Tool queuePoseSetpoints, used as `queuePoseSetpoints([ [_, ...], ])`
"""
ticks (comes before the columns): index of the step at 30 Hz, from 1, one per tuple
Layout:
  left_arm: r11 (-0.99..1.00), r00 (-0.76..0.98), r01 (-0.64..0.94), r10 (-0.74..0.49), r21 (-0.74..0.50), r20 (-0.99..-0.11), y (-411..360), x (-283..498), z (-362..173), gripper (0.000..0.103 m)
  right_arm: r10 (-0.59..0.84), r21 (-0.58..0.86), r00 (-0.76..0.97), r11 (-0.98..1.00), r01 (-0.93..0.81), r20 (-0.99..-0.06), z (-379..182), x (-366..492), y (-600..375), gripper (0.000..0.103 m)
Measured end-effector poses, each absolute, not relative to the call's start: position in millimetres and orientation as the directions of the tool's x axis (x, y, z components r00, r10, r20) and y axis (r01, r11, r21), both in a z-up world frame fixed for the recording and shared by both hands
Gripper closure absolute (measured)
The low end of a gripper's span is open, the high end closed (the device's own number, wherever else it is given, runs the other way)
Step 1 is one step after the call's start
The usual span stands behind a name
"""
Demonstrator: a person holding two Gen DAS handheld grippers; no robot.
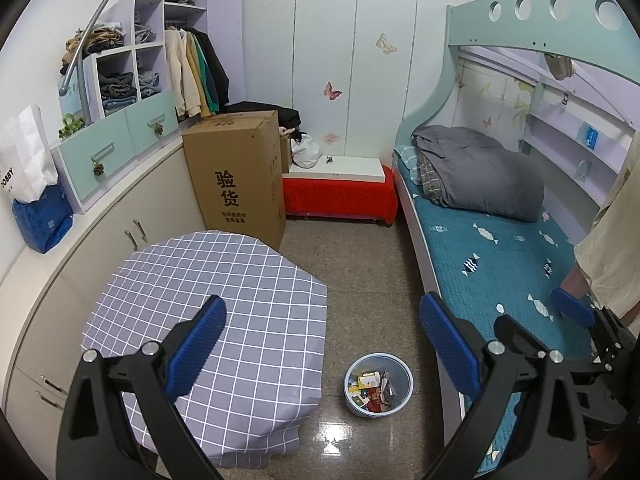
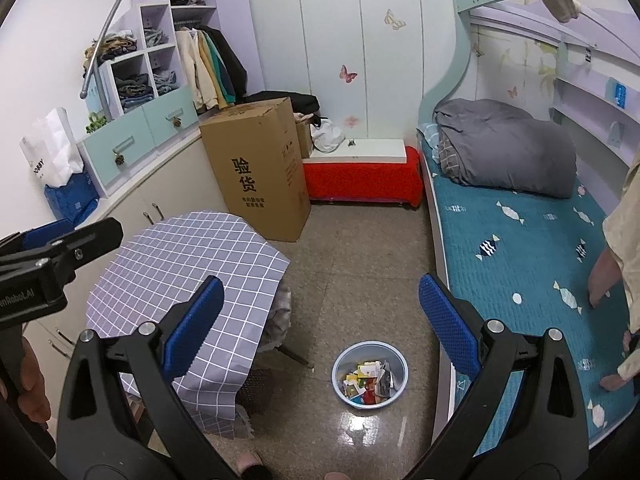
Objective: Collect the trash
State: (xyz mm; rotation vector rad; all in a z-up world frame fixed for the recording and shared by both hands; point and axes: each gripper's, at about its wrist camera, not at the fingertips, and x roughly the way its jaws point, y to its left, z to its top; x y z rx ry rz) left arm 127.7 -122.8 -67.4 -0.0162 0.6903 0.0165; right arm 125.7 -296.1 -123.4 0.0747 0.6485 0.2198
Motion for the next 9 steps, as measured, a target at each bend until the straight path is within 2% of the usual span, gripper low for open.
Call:
queuePoseSetpoints([
  [9,0.998,0.741,0.064,-0.060,-0.017,-0.668,-66.4,155.5,-86.7,0.007,0.157,0.106,0.753,0.988,-0.116,-0.639,-134.9,145.5,-232.1,0.007],
])
